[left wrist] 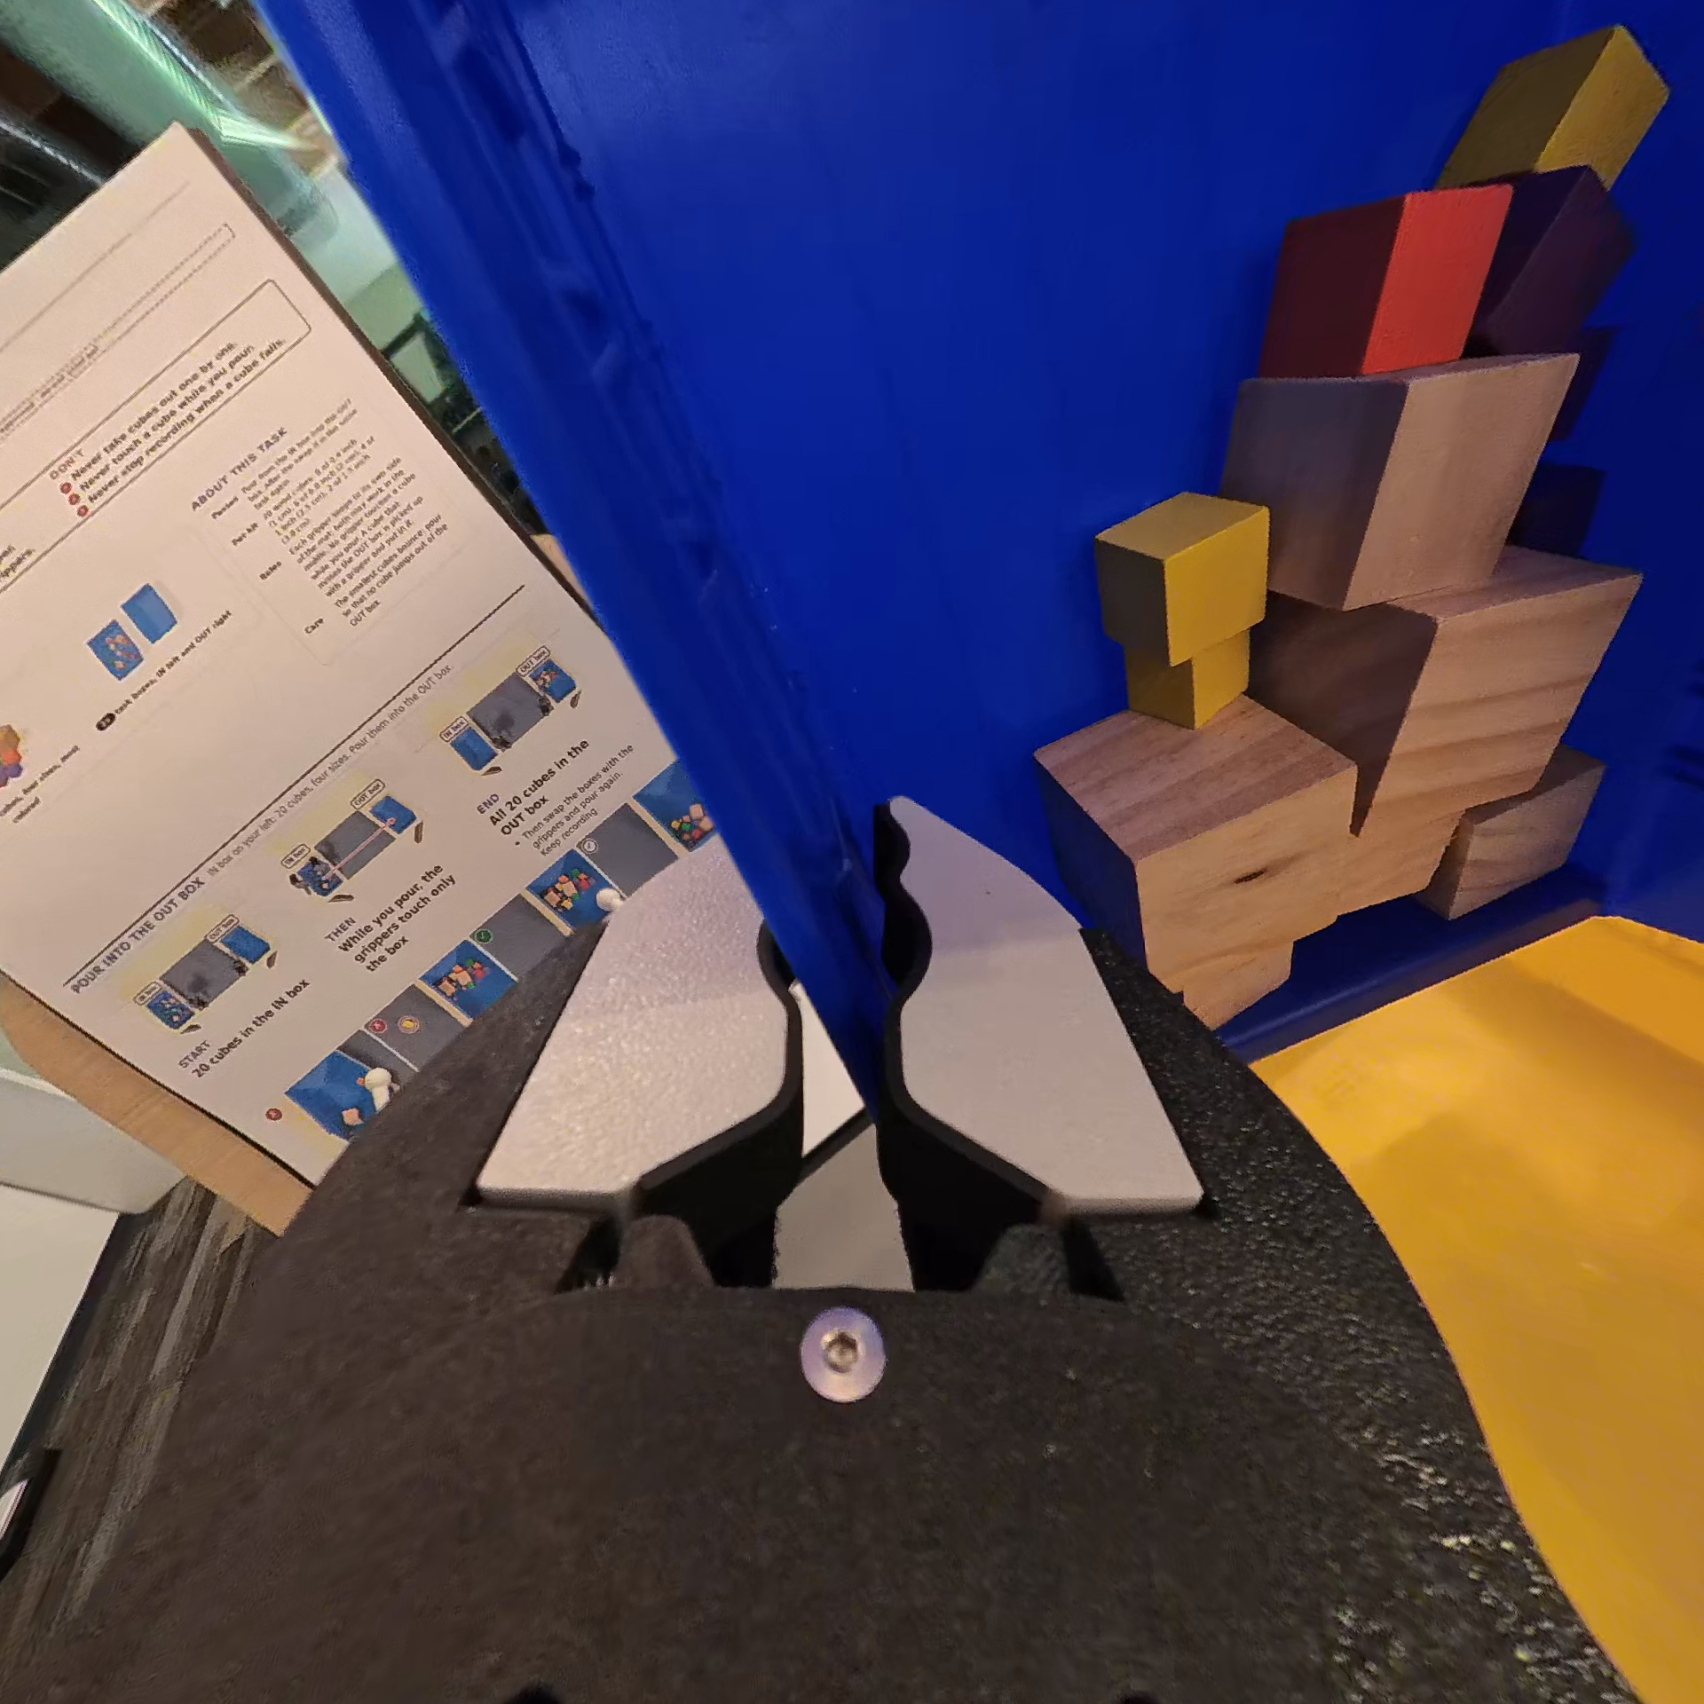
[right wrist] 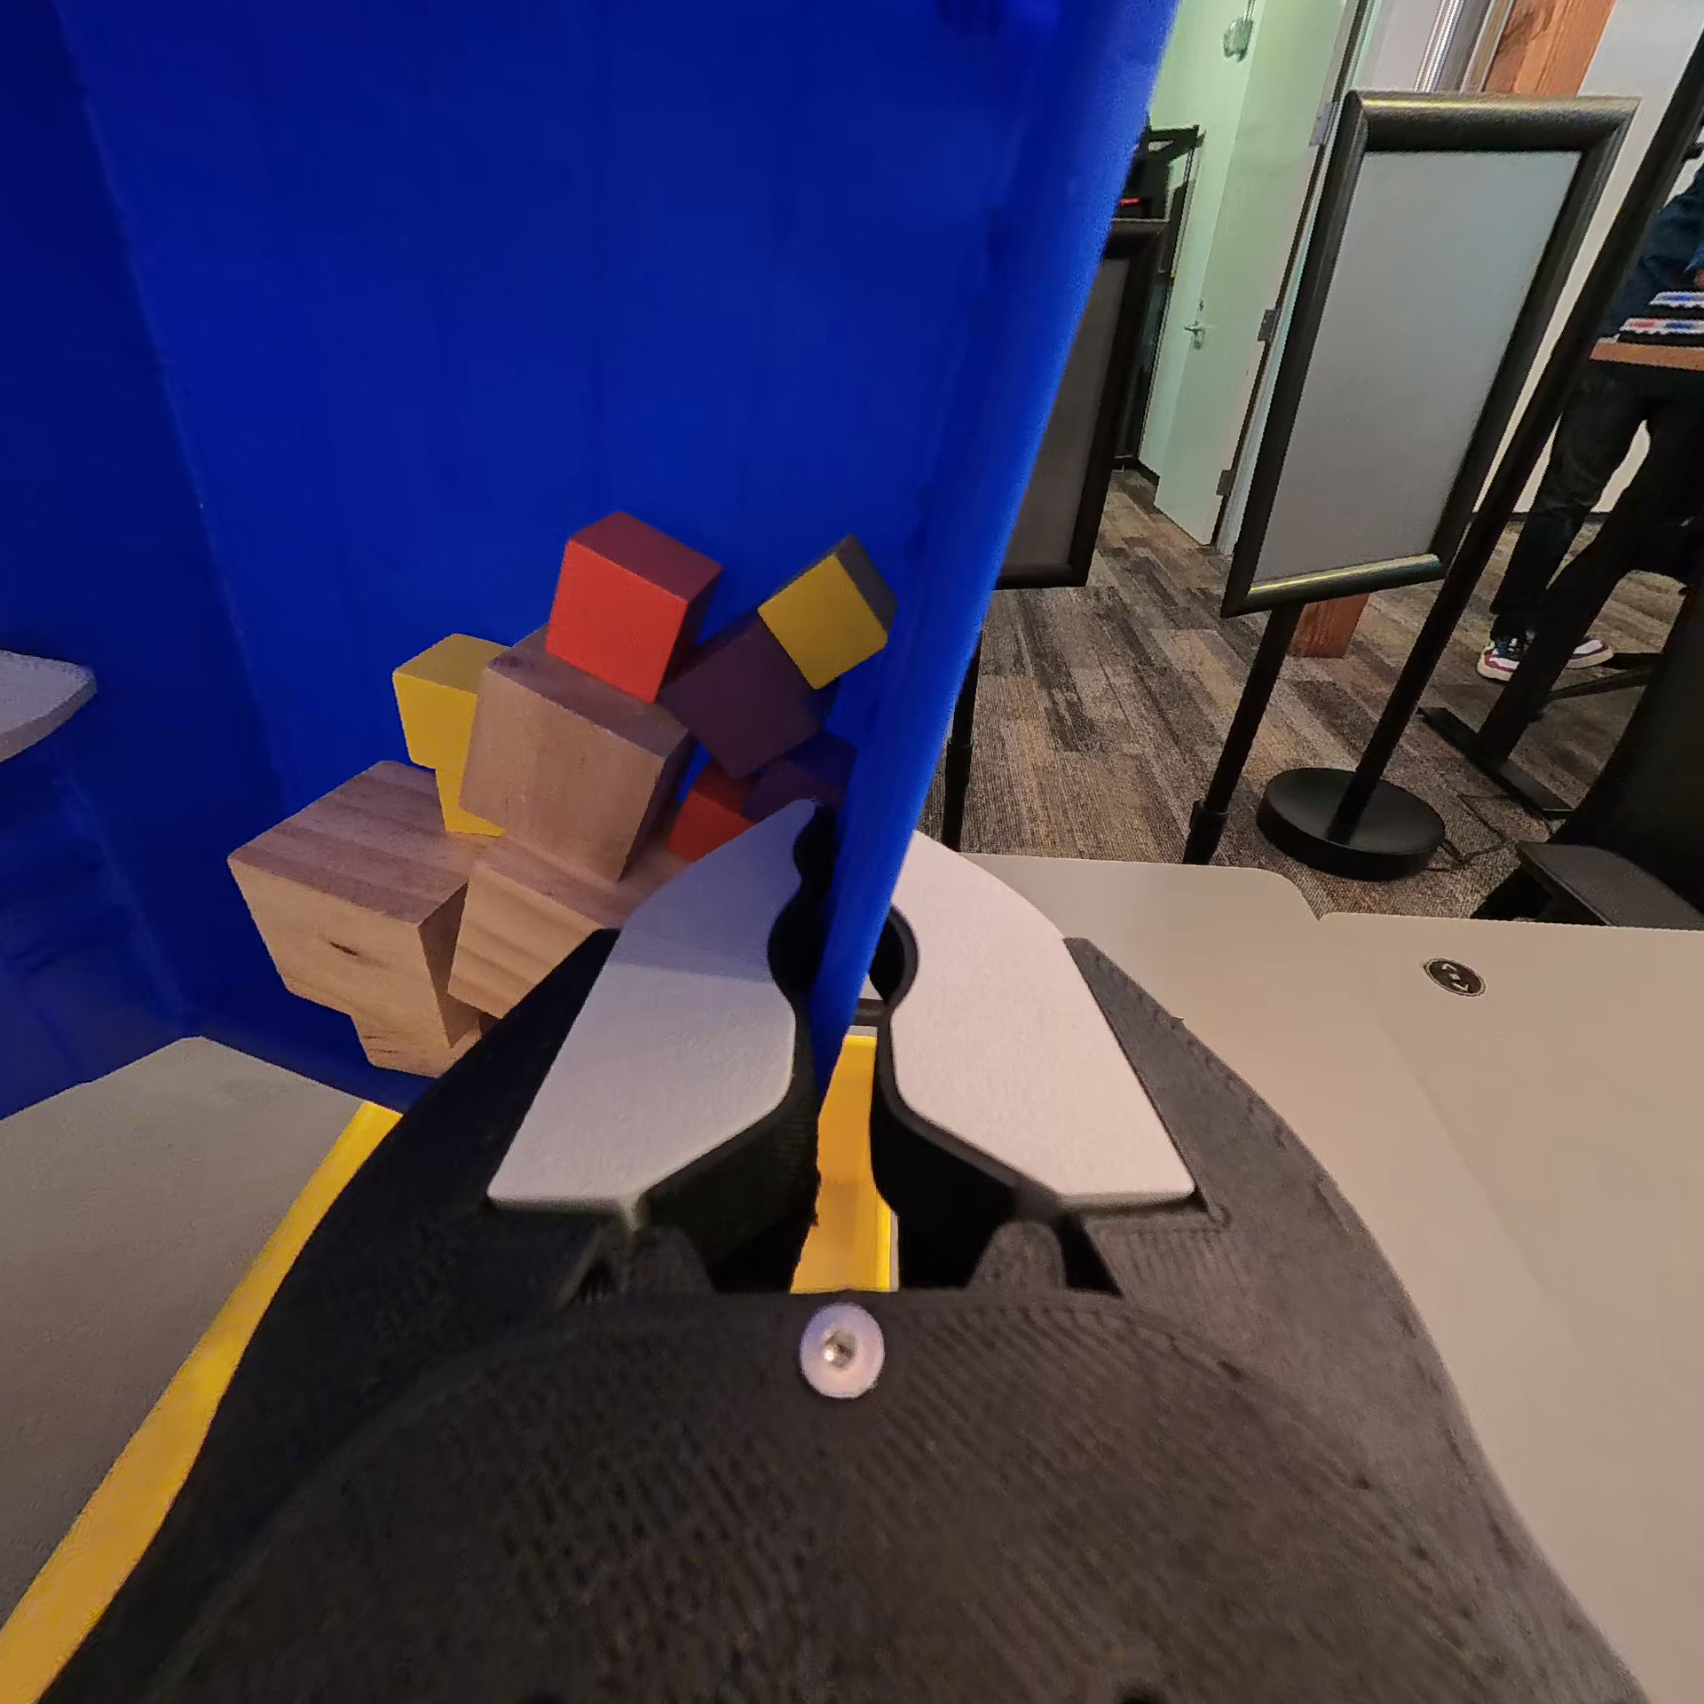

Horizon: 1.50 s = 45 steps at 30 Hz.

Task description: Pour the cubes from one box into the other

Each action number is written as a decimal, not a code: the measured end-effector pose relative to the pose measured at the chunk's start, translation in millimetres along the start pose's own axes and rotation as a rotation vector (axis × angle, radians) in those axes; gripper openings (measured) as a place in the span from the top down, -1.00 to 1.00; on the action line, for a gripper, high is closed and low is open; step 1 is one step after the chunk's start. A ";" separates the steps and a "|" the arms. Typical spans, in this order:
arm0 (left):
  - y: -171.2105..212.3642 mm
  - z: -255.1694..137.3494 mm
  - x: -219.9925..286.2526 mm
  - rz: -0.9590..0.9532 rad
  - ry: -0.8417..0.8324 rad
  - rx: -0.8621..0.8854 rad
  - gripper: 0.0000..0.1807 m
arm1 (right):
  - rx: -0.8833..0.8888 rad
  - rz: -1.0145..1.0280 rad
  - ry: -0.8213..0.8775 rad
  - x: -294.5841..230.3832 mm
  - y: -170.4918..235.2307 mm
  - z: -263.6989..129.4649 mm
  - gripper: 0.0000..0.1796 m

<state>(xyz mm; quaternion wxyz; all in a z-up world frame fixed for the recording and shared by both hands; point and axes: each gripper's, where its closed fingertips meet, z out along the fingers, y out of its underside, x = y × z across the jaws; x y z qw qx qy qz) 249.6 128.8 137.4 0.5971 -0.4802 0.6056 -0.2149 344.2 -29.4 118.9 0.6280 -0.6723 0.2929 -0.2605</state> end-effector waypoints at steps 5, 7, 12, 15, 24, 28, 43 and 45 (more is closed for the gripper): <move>-0.5 -1.6 -1.1 -0.006 -0.010 0.045 0.87 | 0.021 -0.008 -0.007 -1.4 -0.5 1.0 0.95; -0.4 -2.5 -1.2 -0.009 -0.009 0.059 0.87 | 0.031 -0.014 -0.008 -1.9 -1.3 0.9 0.95; 1.3 -3.8 -1.8 -0.018 -0.014 0.070 0.87 | 0.059 -0.034 -0.002 -3.4 -3.5 0.3 0.95; 1.1 -6.1 -2.2 -0.022 -0.019 0.083 0.87 | 0.079 -0.041 -0.007 -4.4 -4.5 0.0 0.95; 11.3 -11.3 0.9 -0.082 -0.037 0.115 0.88 | 0.092 -0.080 -0.026 -9.0 -4.5 -1.0 0.95; 18.3 -10.5 1.1 -0.120 -0.031 0.120 0.88 | 0.086 -0.117 -0.022 -12.1 -4.2 -0.4 0.96; 23.5 -6.6 -1.7 -0.149 -0.004 0.113 0.89 | 0.080 -0.150 -0.002 -15.9 -5.9 -0.9 0.95; 25.5 -5.2 -0.6 -0.149 0.003 0.102 0.89 | 0.068 -0.149 -0.004 -15.4 -2.6 1.3 0.95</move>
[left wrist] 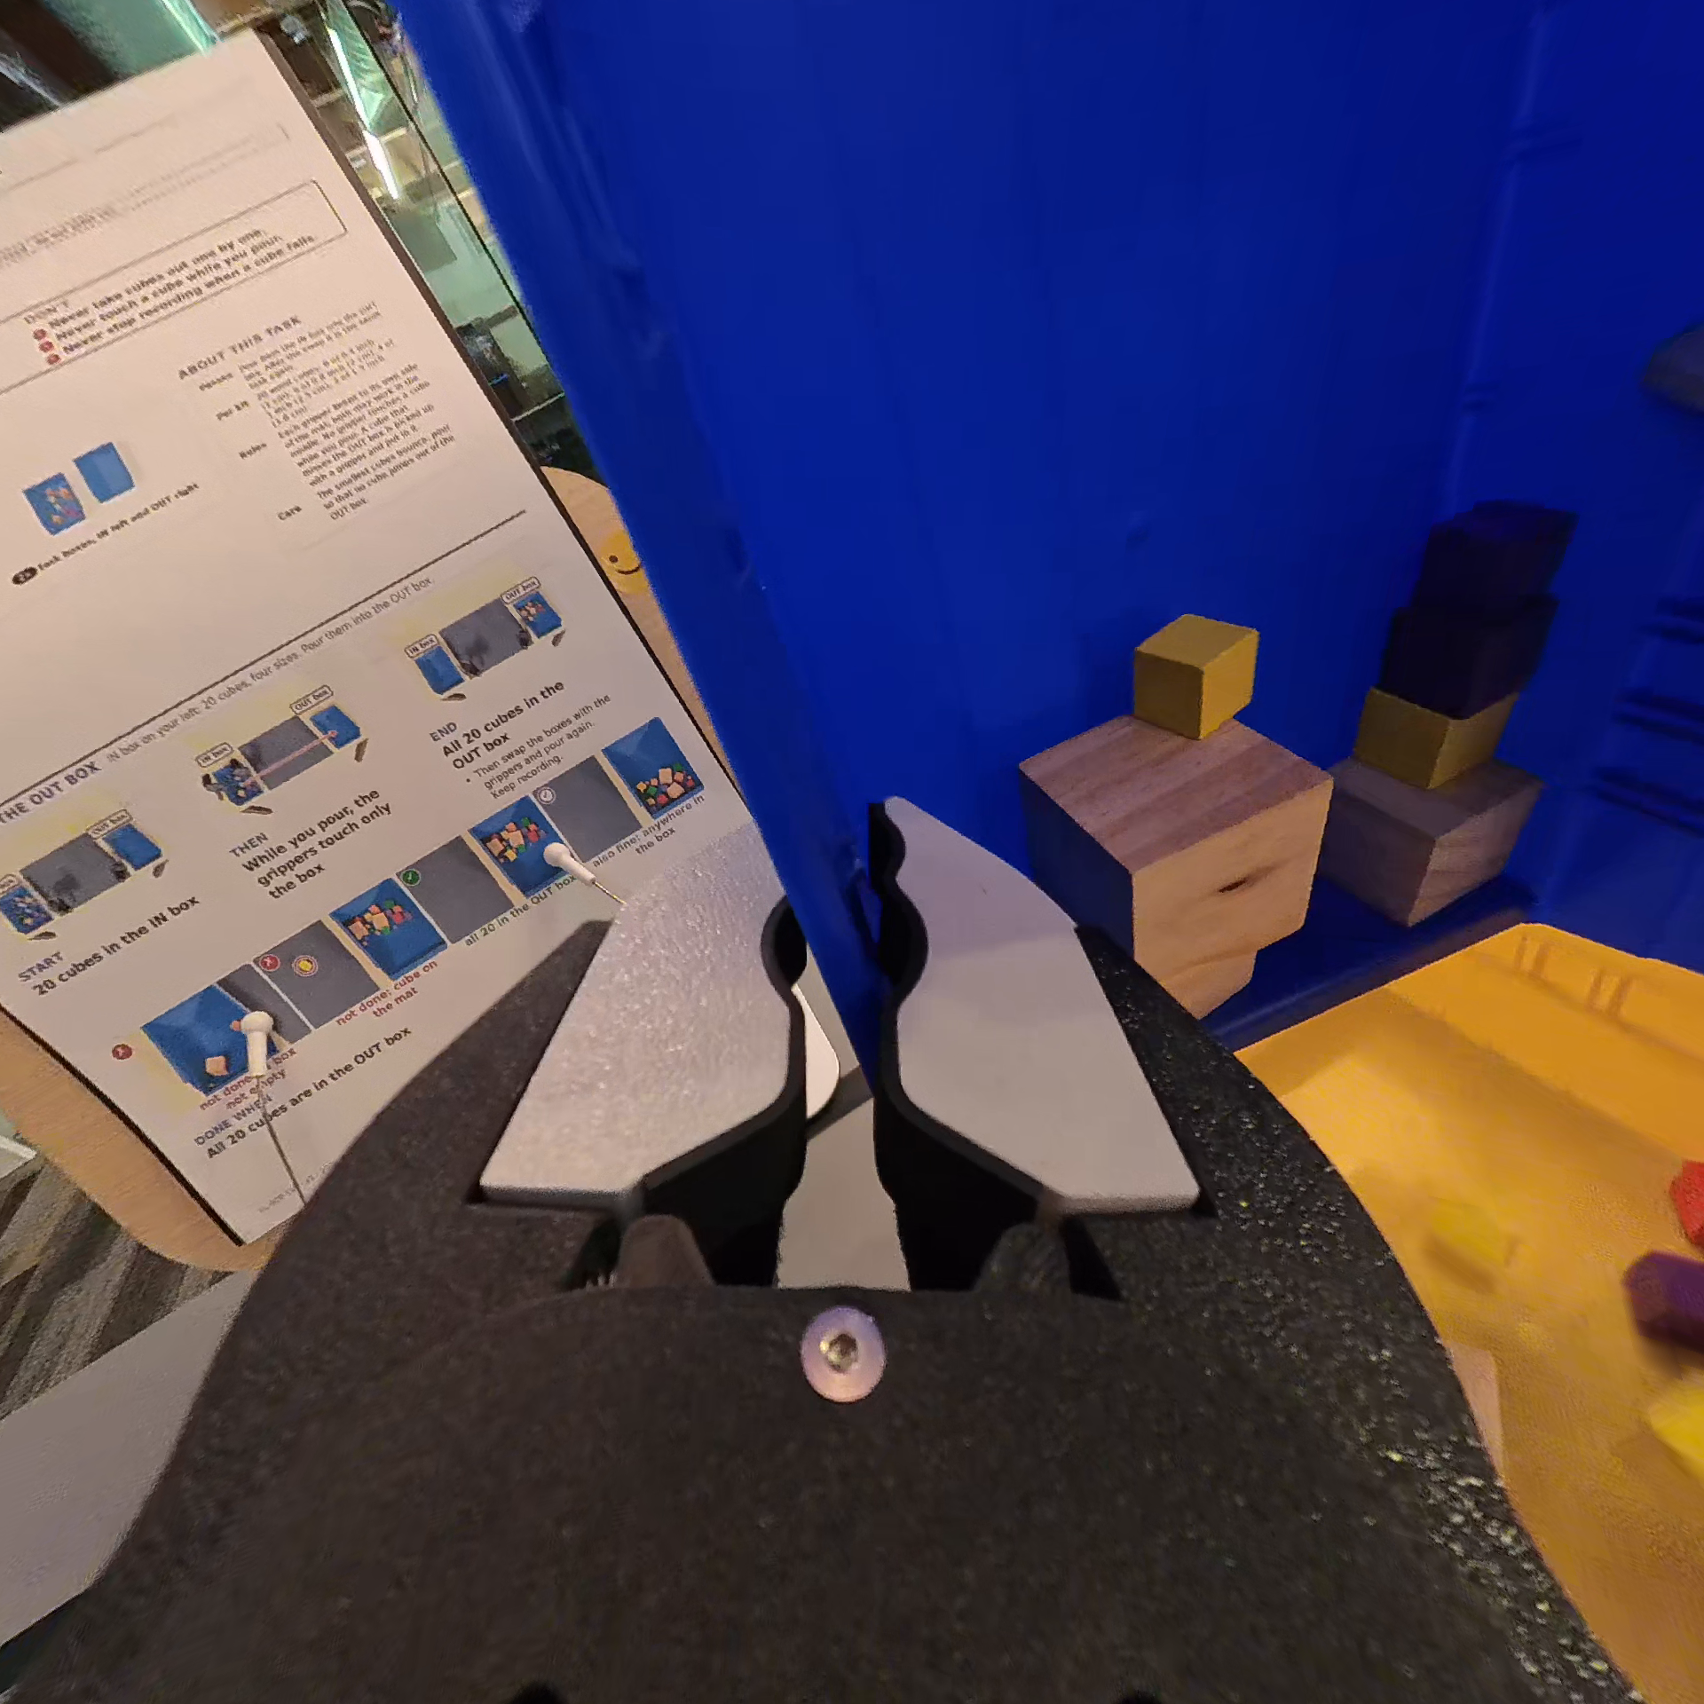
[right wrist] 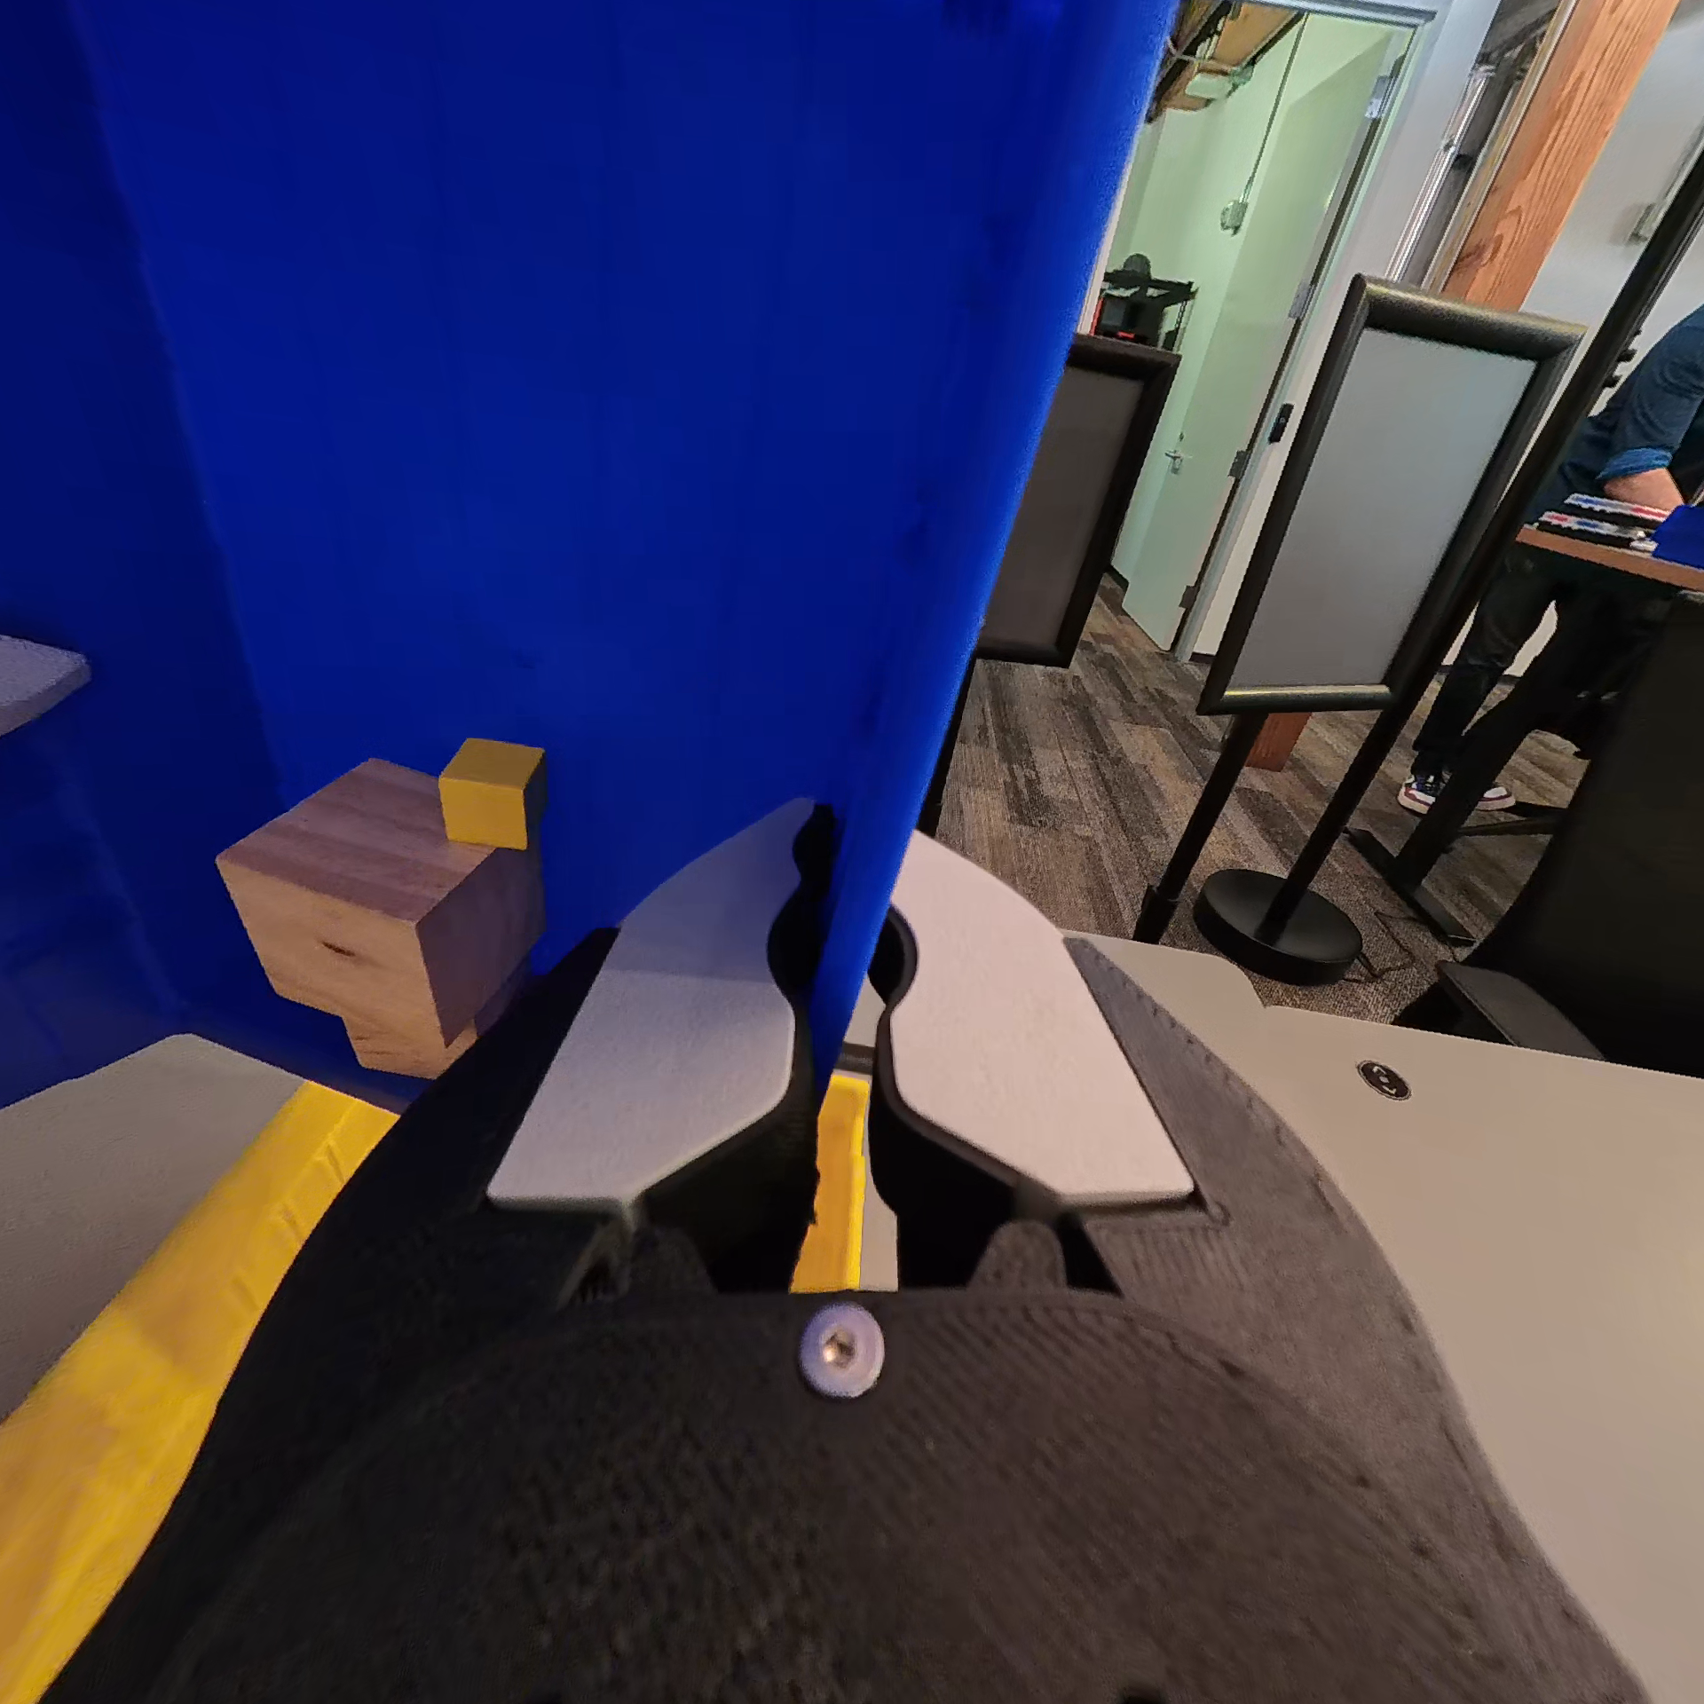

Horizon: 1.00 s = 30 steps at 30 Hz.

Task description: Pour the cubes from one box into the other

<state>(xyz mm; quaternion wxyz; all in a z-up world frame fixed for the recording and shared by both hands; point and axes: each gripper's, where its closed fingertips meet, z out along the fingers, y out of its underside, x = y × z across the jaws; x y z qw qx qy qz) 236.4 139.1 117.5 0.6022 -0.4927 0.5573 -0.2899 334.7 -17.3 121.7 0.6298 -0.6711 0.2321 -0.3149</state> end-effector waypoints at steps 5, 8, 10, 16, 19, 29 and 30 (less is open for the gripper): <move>-0.8 -0.6 0.8 -0.001 0.004 0.012 0.88 | 0.013 0.003 -0.002 0.4 0.2 0.1 0.95; -1.8 -0.5 2.5 0.003 0.008 0.024 0.88 | 0.026 0.003 0.000 2.0 0.4 -0.4 0.95; -2.9 0.0 4.4 0.006 0.013 0.037 0.88 | 0.039 0.000 0.005 3.9 0.2 -1.1 0.95; -7.0 -1.2 10.9 0.012 0.035 0.077 0.86 | 0.080 -0.010 0.014 9.3 -2.0 -6.3 0.94; -9.9 -3.0 12.0 0.015 0.037 0.099 0.86 | 0.100 -0.013 0.014 10.5 -3.9 -8.7 0.94; -10.9 -4.8 12.1 0.025 0.029 0.114 0.84 | 0.134 -0.039 0.029 9.9 -8.8 -13.0 0.94; -10.8 -4.9 11.9 0.025 0.028 0.115 0.85 | 0.136 -0.041 0.029 9.6 -8.9 -12.8 0.94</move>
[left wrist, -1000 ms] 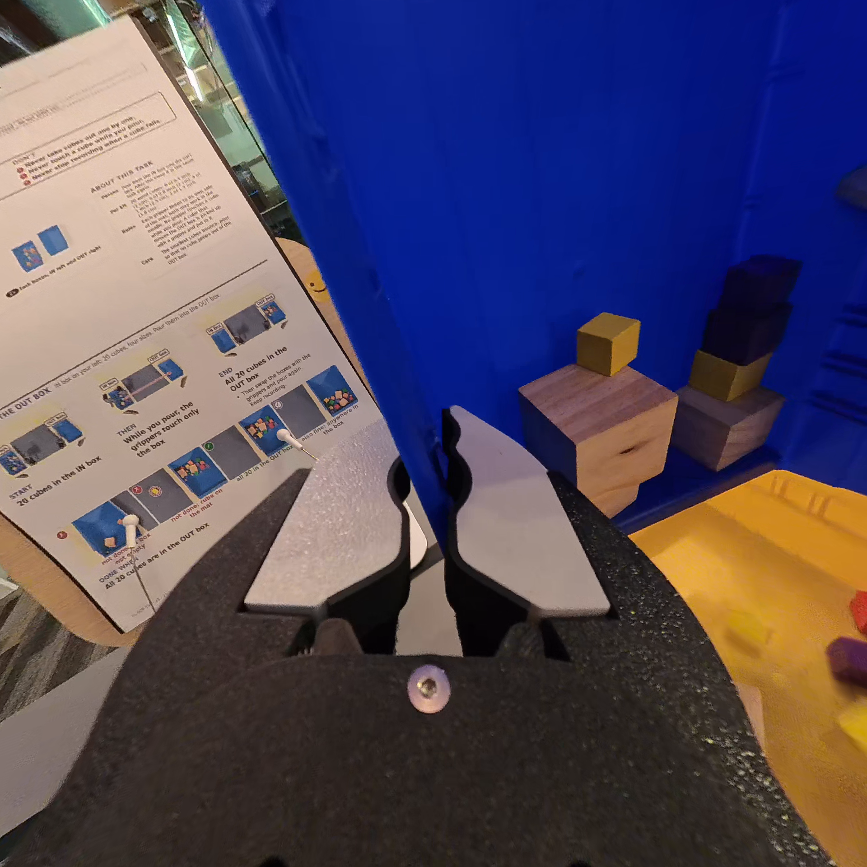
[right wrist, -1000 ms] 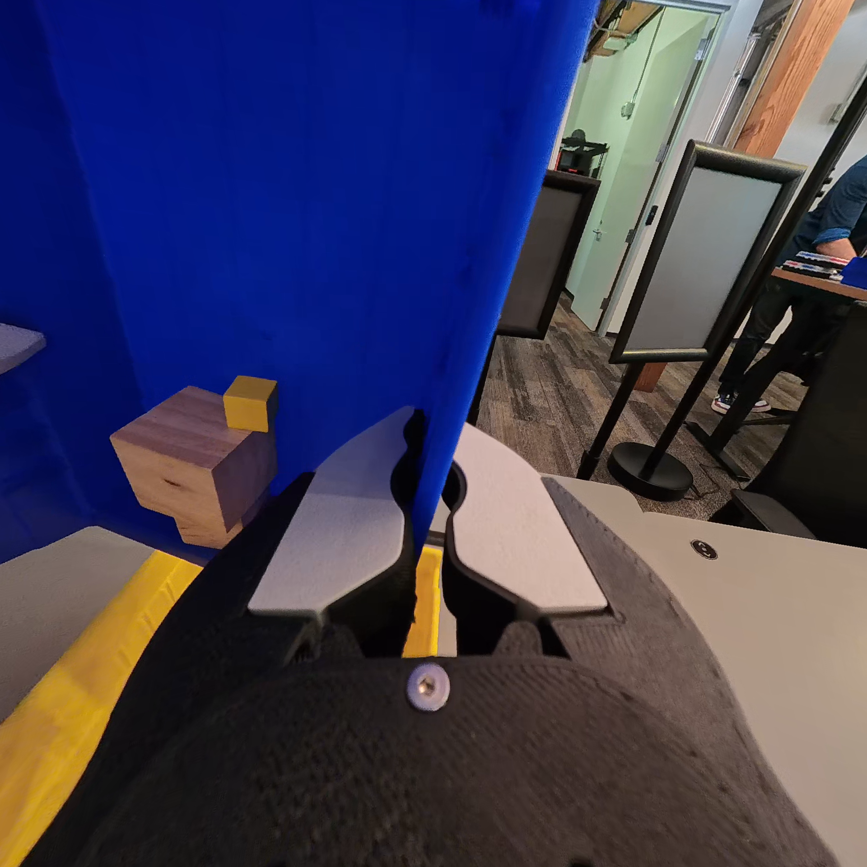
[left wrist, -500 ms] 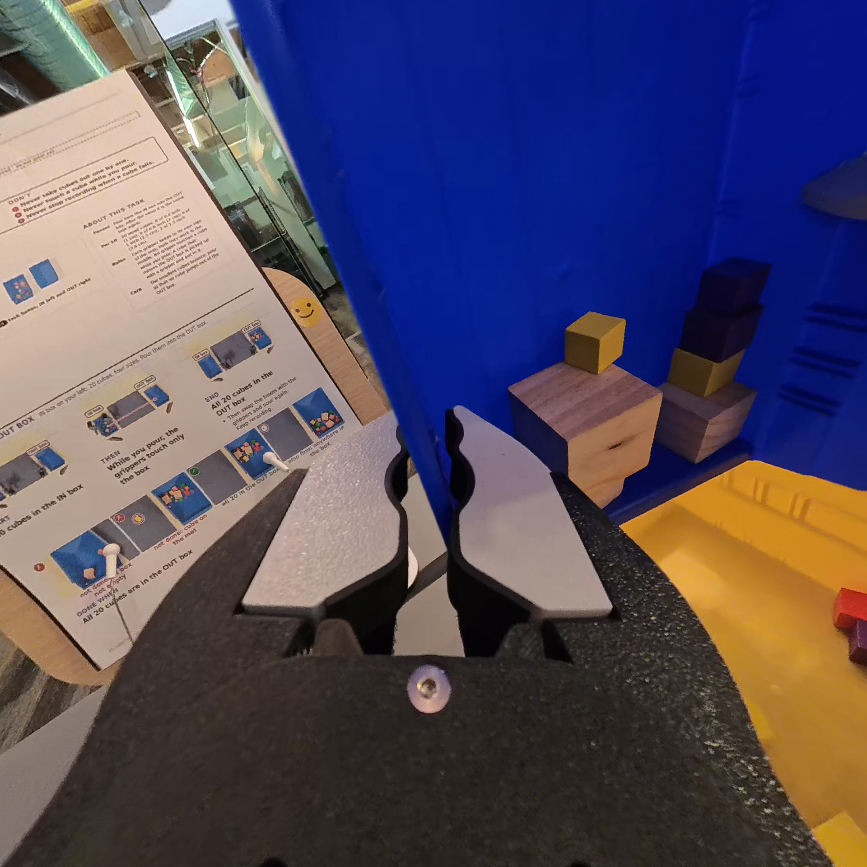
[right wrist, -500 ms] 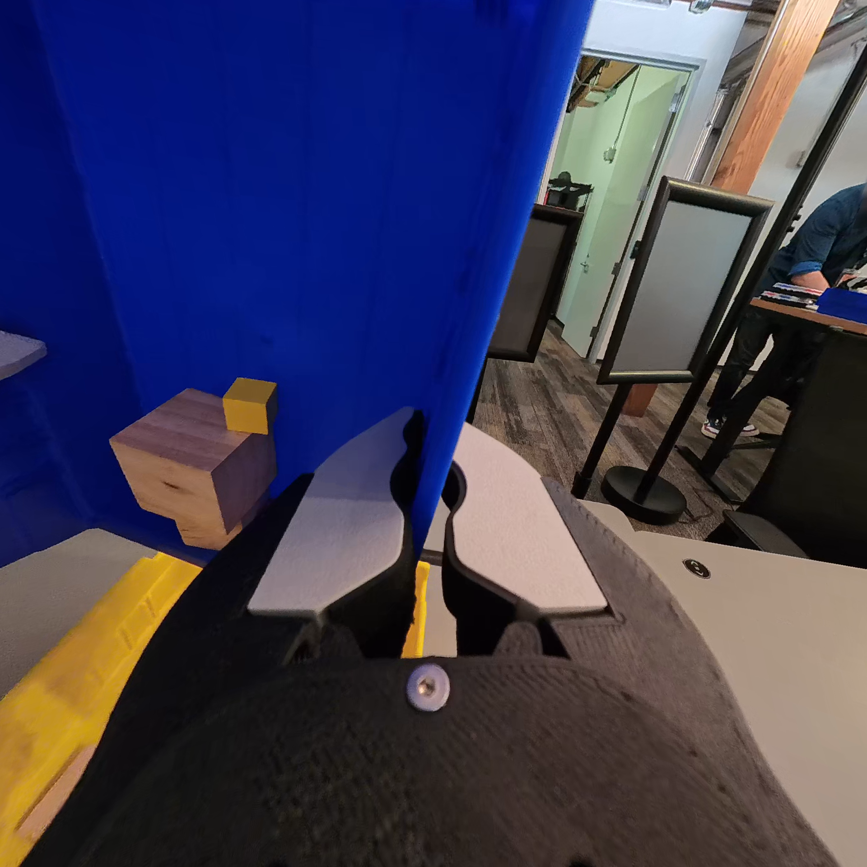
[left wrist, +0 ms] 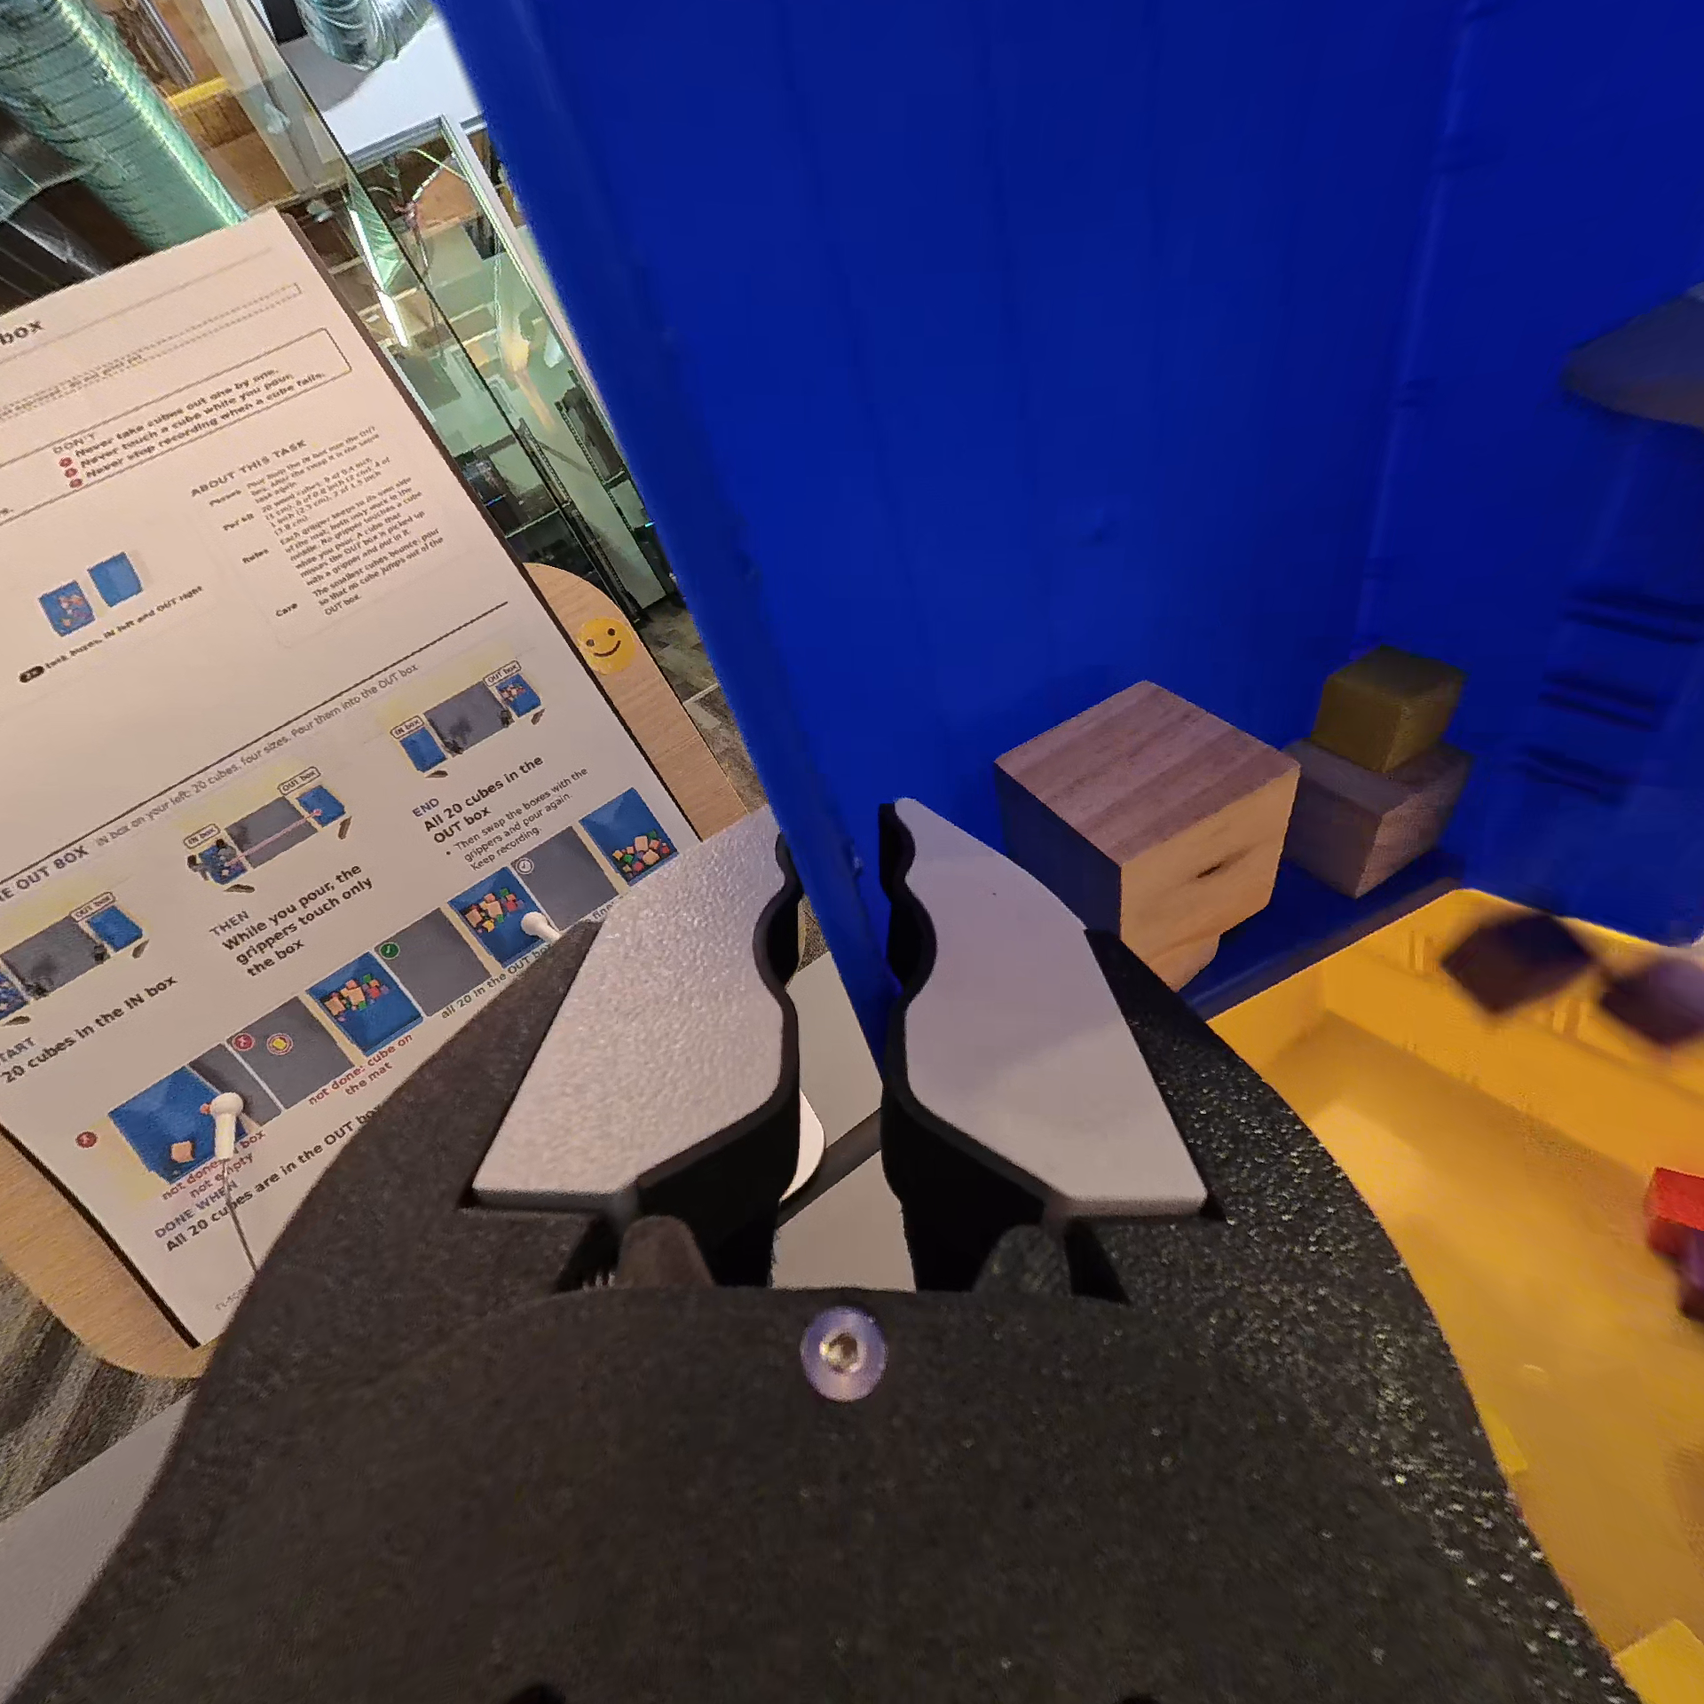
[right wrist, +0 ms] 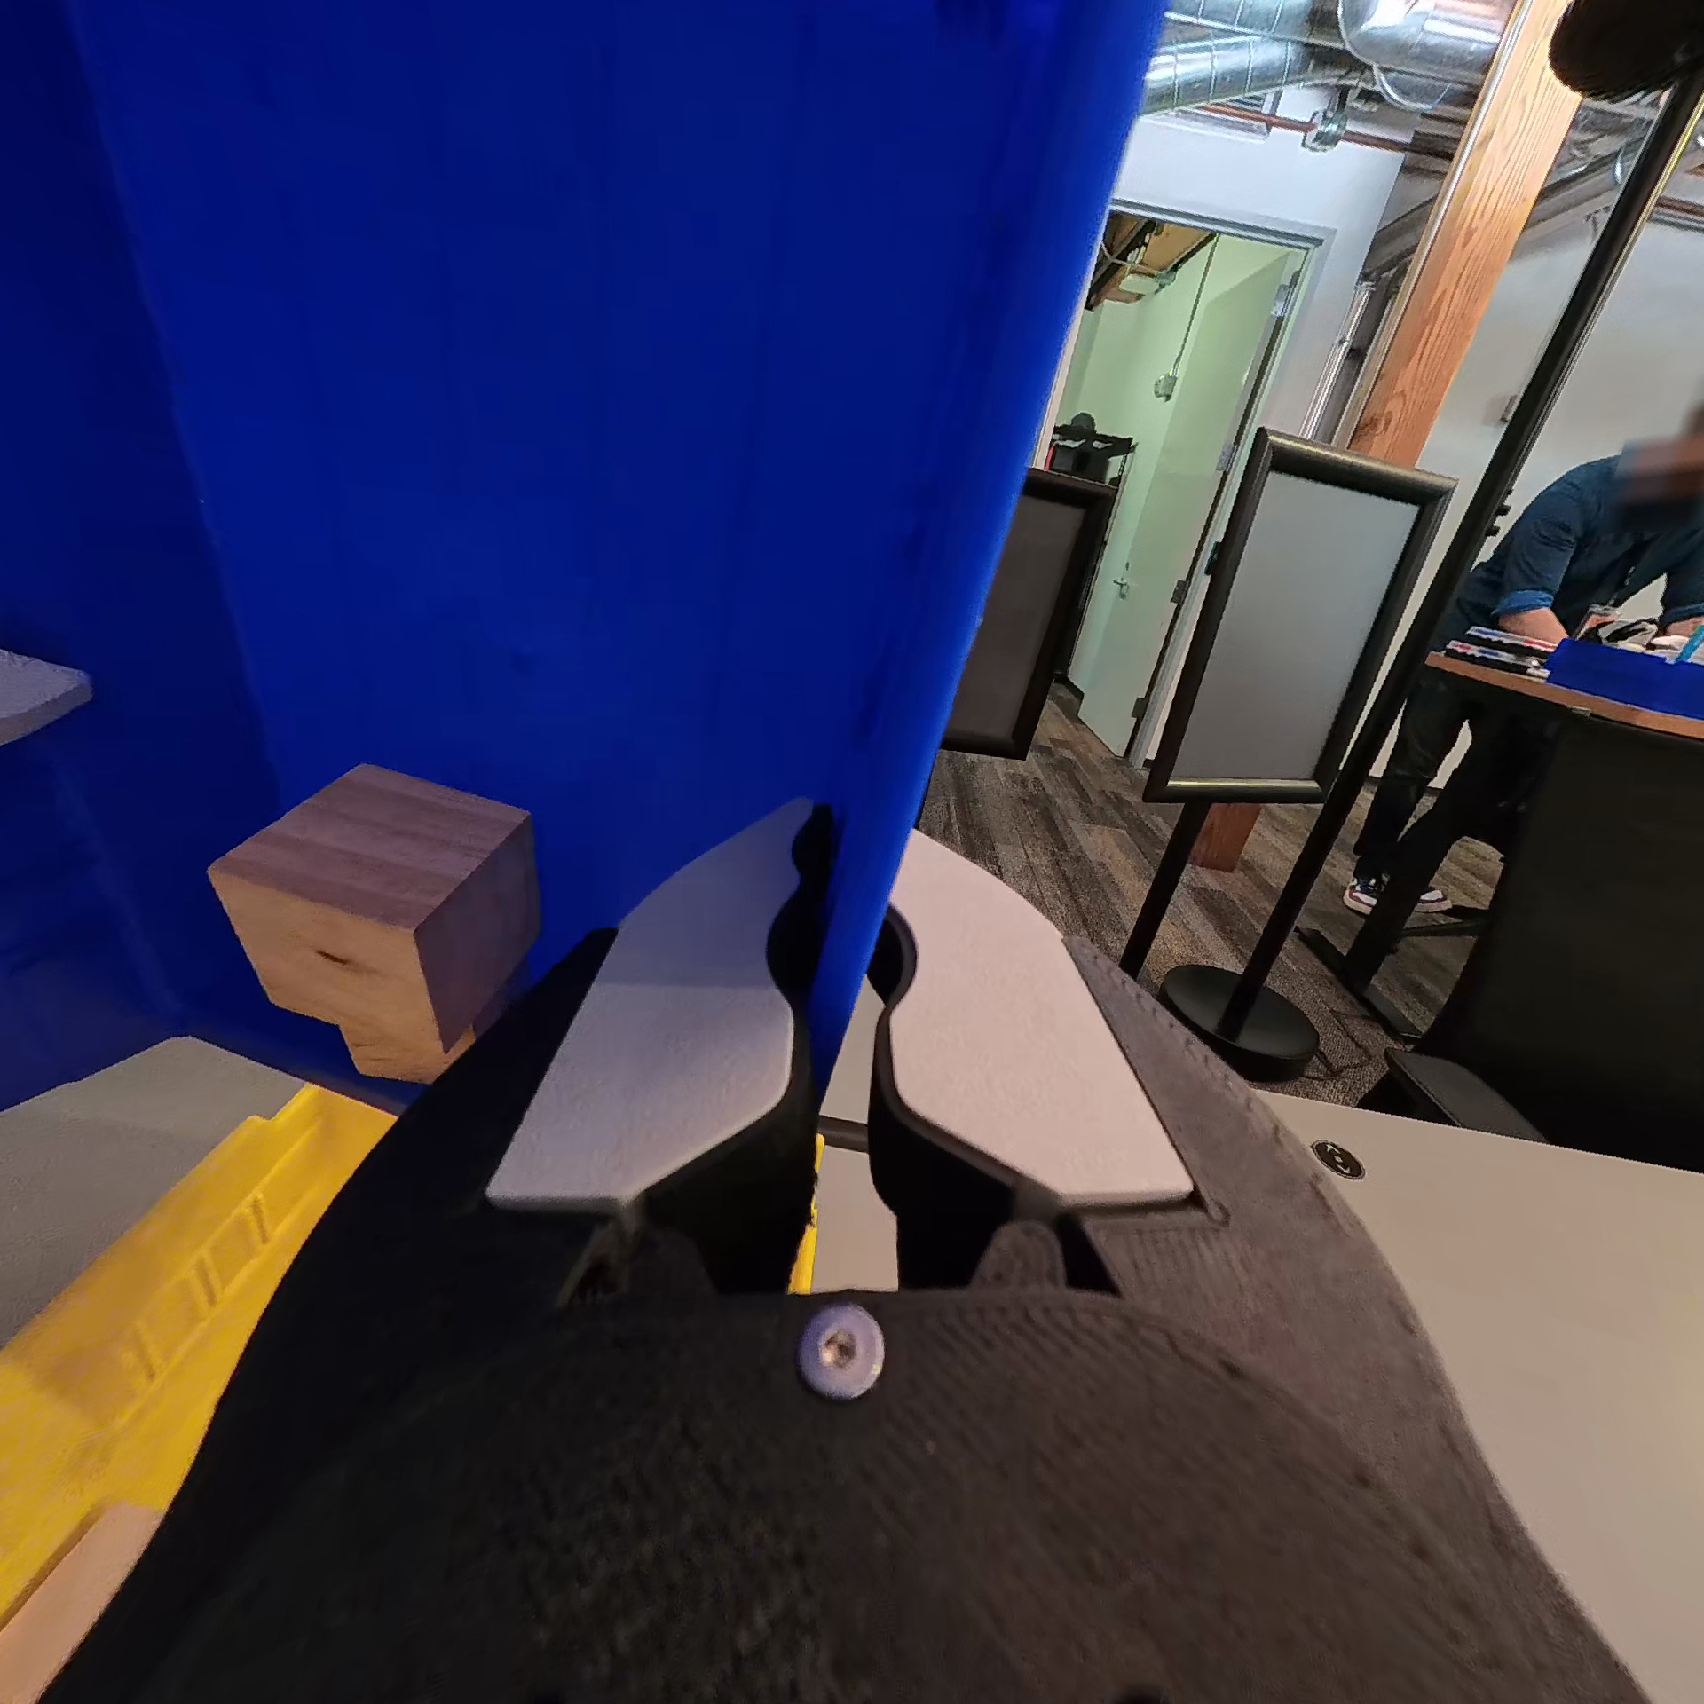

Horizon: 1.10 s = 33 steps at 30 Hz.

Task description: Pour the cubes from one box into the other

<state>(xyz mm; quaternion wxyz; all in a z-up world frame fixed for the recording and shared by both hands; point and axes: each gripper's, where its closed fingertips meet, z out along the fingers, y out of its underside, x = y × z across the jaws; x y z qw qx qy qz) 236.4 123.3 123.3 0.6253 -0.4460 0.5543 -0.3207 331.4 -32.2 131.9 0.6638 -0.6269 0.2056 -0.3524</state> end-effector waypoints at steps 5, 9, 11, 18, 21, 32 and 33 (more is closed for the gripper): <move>-2.7 -2.2 -0.9 0.003 -0.001 0.019 0.84 | 0.019 -0.002 -0.003 -0.6 -2.4 -1.2 0.94; -3.7 -2.3 1.2 0.008 0.001 0.030 0.84 | 0.029 -0.003 0.000 1.0 -2.7 -2.2 0.94; -3.0 -1.7 2.9 0.013 0.002 0.028 0.83 | 0.029 -0.004 0.001 2.1 -2.2 -2.6 0.94; -3.7 -2.4 3.5 0.017 0.000 0.037 0.83 | 0.042 -0.008 0.003 2.8 -3.3 -3.1 0.95; -6.2 -4.4 2.3 0.014 -0.001 0.049 0.83 | 0.053 -0.008 0.002 2.1 -5.6 -3.9 0.94; -5.2 -5.3 0.8 0.021 -0.003 0.053 0.83 | 0.060 -0.009 -0.001 0.1 -4.6 -3.0 0.94; -6.6 -6.3 0.6 0.023 -0.003 0.062 0.83 | 0.070 -0.009 0.000 0.1 -5.8 -3.8 0.94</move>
